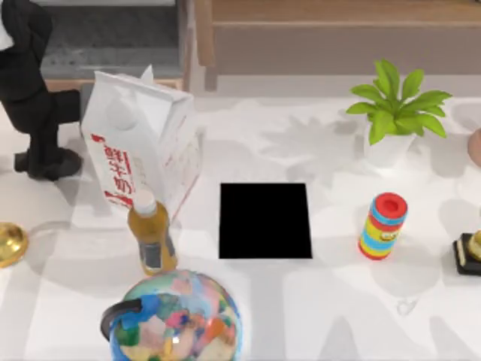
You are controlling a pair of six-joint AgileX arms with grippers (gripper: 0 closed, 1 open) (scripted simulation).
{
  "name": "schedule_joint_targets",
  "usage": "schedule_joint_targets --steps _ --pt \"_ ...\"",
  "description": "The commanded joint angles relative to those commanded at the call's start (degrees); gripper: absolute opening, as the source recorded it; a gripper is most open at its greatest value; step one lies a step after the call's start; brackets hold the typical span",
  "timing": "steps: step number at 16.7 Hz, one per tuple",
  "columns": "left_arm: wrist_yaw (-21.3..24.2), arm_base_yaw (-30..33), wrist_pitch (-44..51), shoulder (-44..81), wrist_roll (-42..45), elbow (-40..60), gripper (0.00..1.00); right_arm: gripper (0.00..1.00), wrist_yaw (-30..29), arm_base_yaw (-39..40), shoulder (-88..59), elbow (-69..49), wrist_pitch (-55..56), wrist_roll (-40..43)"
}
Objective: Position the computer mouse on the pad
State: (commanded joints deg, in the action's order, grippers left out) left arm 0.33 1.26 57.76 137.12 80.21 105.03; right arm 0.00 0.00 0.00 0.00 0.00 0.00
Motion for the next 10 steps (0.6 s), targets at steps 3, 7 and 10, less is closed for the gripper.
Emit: schedule_joint_targets --steps 3,7,10 --pt "0.16 0.16 1.71 -1.91 -0.67 -0.38 0.0 1.0 0.0 0.0 0.0 0.0 0.0 0.0" --pt "0.17 0.46 5.25 -4.36 -0.98 -0.53 0.0 1.0 0.0 0.0 0.0 0.0 0.0 0.0" --pt "0.27 1.08 9.02 -7.25 -1.13 2.41 0.0 1.0 0.0 0.0 0.0 0.0 0.0 0.0"
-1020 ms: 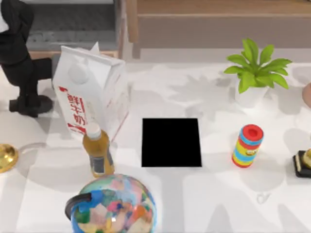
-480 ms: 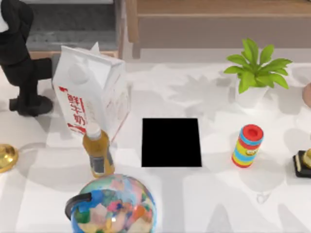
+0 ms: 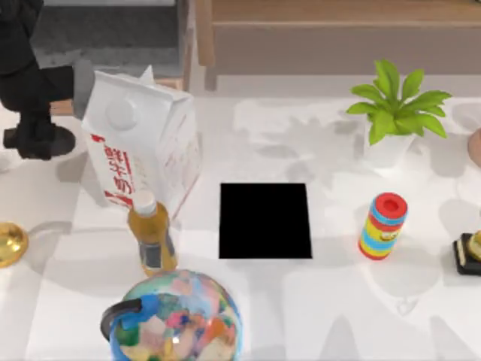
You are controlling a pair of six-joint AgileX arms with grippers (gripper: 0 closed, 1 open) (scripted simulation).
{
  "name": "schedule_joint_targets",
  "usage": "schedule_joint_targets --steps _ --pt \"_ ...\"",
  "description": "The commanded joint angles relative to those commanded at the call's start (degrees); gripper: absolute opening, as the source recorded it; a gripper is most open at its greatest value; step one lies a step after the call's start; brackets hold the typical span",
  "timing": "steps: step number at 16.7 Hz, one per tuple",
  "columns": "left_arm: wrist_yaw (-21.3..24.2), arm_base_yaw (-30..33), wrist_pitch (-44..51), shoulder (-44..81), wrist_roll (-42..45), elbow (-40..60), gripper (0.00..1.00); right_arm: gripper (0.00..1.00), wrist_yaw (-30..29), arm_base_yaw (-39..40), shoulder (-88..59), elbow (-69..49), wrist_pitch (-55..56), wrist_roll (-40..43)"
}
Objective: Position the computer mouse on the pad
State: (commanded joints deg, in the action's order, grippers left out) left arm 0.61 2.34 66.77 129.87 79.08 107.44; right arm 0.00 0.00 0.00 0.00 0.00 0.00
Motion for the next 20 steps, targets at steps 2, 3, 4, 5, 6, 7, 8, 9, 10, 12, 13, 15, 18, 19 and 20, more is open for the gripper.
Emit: schedule_joint_targets --steps 2,3,4,5,6,7,8,9,10,12,13,15,18,19,20 --pt "0.04 0.3 2.42 -1.57 0.05 3.4 0.0 1.0 0.0 0.0 0.0 0.0 0.0 0.0" --pt "0.05 0.36 3.6 -2.13 0.12 5.31 0.0 1.0 0.0 0.0 0.0 0.0 0.0 0.0" --pt "0.06 0.37 4.79 -2.44 0.2 7.24 0.0 1.0 0.0 0.0 0.0 0.0 0.0 0.0" --pt "0.06 0.32 5.98 -2.5 0.28 9.09 0.0 1.0 0.0 0.0 0.0 0.0 0.0 0.0" --pt "0.06 0.21 7.23 -2.21 0.35 10.74 0.0 1.0 0.0 0.0 0.0 0.0 0.0 0.0" --pt "0.04 0.06 8.5 -1.64 0.39 12.15 0.0 1.0 0.0 0.0 0.0 0.0 0.0 0.0" --pt "0.0 -0.13 9.79 -0.82 0.4 13.24 0.0 1.0 0.0 0.0 0.0 0.0 0.0 0.0" --pt "-0.05 -0.35 11.03 0.14 0.38 14.03 0.0 1.0 0.0 0.0 0.0 0.0 0.0 0.0" --pt "-0.1 -0.56 12.1 1.12 0.35 14.49 0.0 1.0 0.0 0.0 0.0 0.0 0.0 0.0" --pt "-0.14 -0.81 13.23 2.29 0.31 14.77 0.0 1.0 0.0 0.0 0.0 0.0 0.0 0.0" --pt "-0.14 -0.81 13.23 2.29 0.31 14.77 0.0 1.0 0.0 0.0 0.0 0.0 0.0 0.0" --pt "-0.14 -0.81 13.23 2.29 0.31 14.77 0.0 1.0 0.0 0.0 0.0 0.0 0.0 0.0" --pt "-0.16 -0.37 13.14 1.71 1.0 14.88 0.0 1.0 0.0 0.0 0.0 0.0 0.0 0.0" --pt "-0.18 -0.03 13.27 0.84 2.18 15.25 0.0 1.0 0.0 0.0 0.0 0.0 0.0 0.0" --pt "-0.23 0.48 13.37 -0.34 3.91 15.8 0.0 1.0 0.0 0.0 0.0 0.0 0.0 0.0"
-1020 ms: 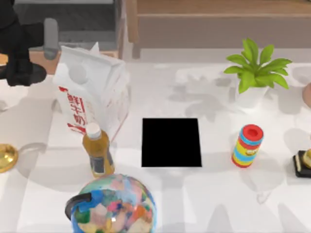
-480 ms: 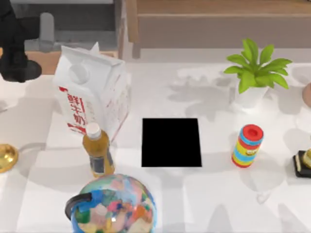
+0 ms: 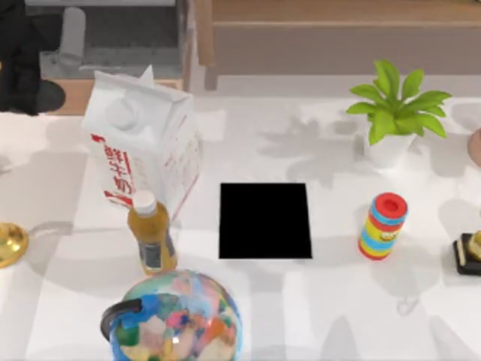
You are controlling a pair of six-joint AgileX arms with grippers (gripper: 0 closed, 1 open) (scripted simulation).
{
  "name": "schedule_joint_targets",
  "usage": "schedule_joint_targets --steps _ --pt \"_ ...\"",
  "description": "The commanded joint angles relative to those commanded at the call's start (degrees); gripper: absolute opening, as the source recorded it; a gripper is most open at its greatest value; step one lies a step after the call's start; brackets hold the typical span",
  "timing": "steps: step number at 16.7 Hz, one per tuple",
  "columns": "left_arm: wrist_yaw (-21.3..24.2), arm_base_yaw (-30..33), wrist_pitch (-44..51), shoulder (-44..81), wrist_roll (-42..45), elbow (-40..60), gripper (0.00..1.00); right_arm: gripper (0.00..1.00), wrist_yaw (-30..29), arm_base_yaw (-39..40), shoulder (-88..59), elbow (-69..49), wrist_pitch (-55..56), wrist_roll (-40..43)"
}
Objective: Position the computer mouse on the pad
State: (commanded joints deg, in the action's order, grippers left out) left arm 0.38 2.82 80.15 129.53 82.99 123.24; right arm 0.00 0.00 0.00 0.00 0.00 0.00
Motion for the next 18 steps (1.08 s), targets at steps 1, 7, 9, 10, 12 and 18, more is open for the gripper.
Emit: schedule_joint_targets --steps 1,7,9,10,12,18 --pt "-0.06 0.67 0.03 -1.38 2.2 0.72 0.0 1.0 0.0 0.0 0.0 0.0 0.0 0.0" --pt "-0.4 9.54 -2.84 -8.6 21.23 6.9 0.0 1.0 0.0 0.0 0.0 0.0 0.0 0.0" --pt "-0.45 14.41 -4.49 -9.39 28.36 8.46 0.0 1.0 0.0 0.0 0.0 0.0 0.0 0.0" --pt "-0.49 17.08 -5.28 -9.36 31.84 8.96 0.0 1.0 0.0 0.0 0.0 0.0 0.0 0.0" --pt "-0.57 22.61 -6.66 -8.56 38.45 9.38 0.0 1.0 0.0 0.0 0.0 0.0 0.0 0.0" --pt "-0.66 36.05 -7.29 -1.72 53.22 5.8 0.0 1.0 0.0 0.0 0.0 0.0 0.0 0.0"
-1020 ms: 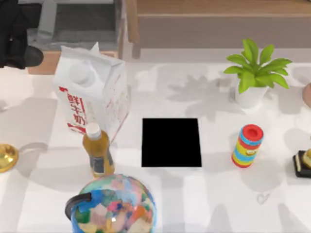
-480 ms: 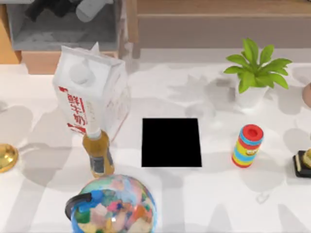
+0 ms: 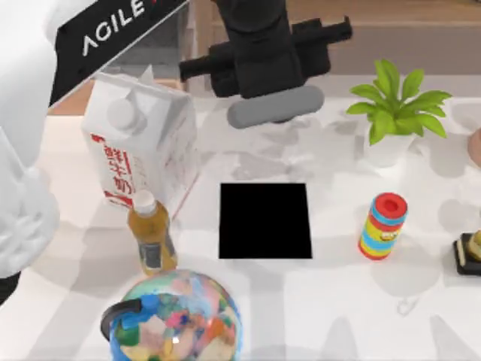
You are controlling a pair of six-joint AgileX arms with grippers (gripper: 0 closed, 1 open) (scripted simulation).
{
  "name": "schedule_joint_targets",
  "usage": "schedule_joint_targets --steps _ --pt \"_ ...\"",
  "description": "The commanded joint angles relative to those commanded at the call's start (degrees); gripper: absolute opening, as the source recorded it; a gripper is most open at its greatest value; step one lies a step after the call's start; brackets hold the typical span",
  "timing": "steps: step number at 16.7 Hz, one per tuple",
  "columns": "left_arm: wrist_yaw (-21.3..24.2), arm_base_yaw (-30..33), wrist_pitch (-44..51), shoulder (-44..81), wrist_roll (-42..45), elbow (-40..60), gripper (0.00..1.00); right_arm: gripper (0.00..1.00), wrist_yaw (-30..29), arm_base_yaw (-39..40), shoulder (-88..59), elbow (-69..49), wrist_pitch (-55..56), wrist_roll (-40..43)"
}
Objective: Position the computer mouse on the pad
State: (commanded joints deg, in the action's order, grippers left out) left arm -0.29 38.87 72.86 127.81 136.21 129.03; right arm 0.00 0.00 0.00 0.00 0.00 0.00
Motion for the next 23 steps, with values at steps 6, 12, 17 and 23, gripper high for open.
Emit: schedule_joint_targets --steps 6,12,17,23 --pt "0.41 2.32 3.51 8.08 5.42 -6.46 0.0 1.0 0.0 0.0 0.0 0.0 0.0 0.0" --pt "0.45 2.18 3.49 8.31 5.54 -6.56 0.0 1.0 0.0 0.0 0.0 0.0 0.0 0.0" --pt "-0.19 2.46 1.7 7.54 5.58 -6.76 0.0 1.0 0.0 0.0 0.0 0.0 0.0 0.0" --pt "-1.61 2.85 -2.96 5.45 5.95 -7.36 0.0 1.0 0.0 0.0 0.0 0.0 0.0 0.0"
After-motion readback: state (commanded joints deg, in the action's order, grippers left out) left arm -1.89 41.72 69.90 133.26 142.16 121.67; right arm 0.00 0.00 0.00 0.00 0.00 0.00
